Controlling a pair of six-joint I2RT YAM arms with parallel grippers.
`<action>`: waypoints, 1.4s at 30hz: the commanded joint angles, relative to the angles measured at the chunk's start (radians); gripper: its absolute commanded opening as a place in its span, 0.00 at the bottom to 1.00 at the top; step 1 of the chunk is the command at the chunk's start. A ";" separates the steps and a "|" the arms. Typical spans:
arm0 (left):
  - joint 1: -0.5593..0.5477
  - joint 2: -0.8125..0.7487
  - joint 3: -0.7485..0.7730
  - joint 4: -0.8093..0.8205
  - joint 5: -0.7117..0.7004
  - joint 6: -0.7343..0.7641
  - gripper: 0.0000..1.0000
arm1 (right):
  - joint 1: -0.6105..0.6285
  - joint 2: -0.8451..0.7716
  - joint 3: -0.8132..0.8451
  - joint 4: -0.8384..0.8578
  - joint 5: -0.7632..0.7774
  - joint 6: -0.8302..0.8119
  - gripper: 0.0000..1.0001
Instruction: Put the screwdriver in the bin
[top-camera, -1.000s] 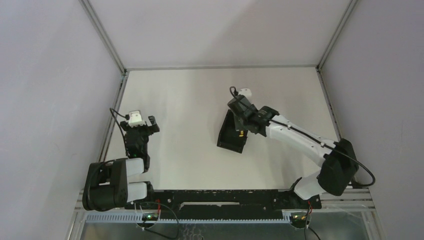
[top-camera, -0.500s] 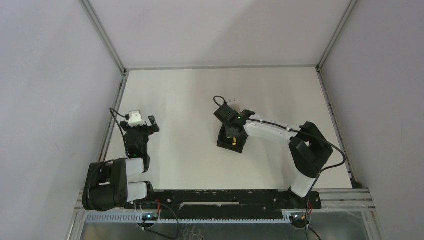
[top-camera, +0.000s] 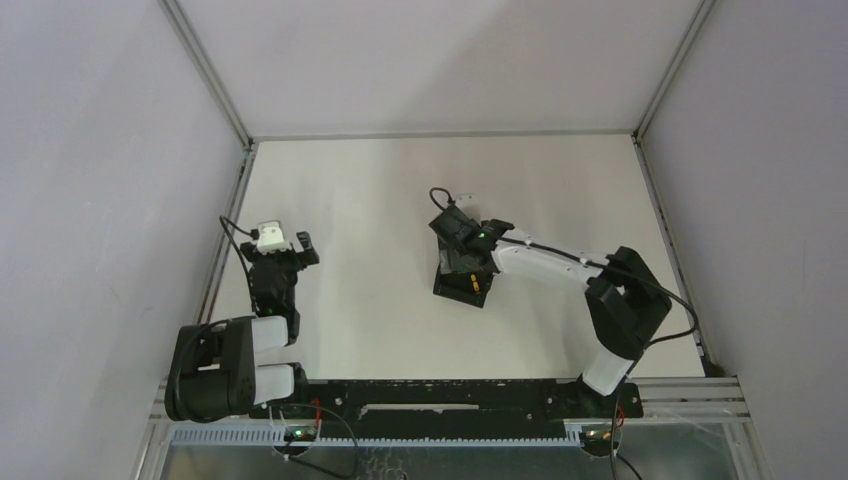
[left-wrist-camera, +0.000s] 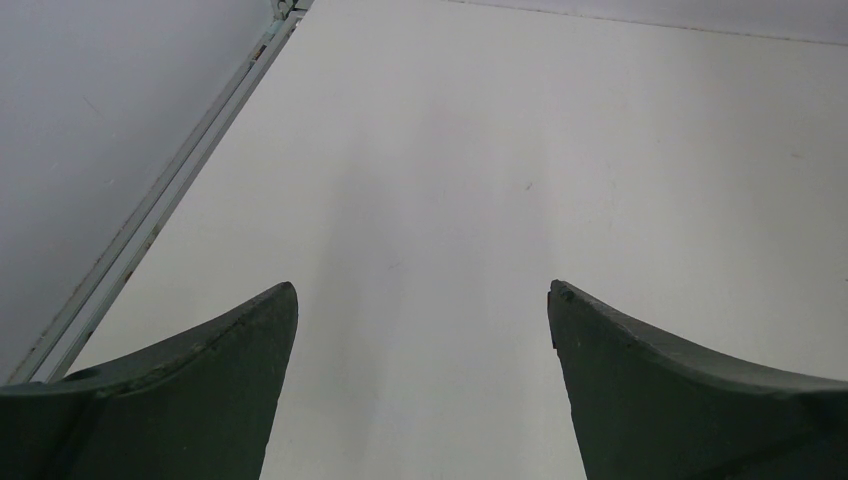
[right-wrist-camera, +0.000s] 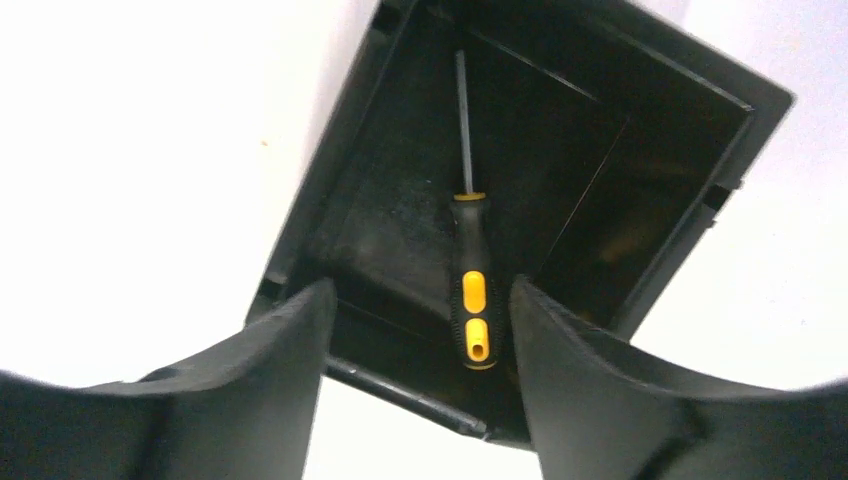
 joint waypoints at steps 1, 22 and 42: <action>-0.007 -0.009 0.038 0.026 -0.003 0.010 1.00 | 0.010 -0.145 0.006 0.056 0.015 -0.042 0.79; -0.007 -0.010 0.037 0.026 -0.003 0.010 1.00 | -0.522 -0.556 -0.314 0.110 -0.013 -0.113 1.00; -0.006 -0.010 0.038 0.026 -0.003 0.010 1.00 | -0.691 -0.792 -0.527 0.246 -0.125 -0.192 1.00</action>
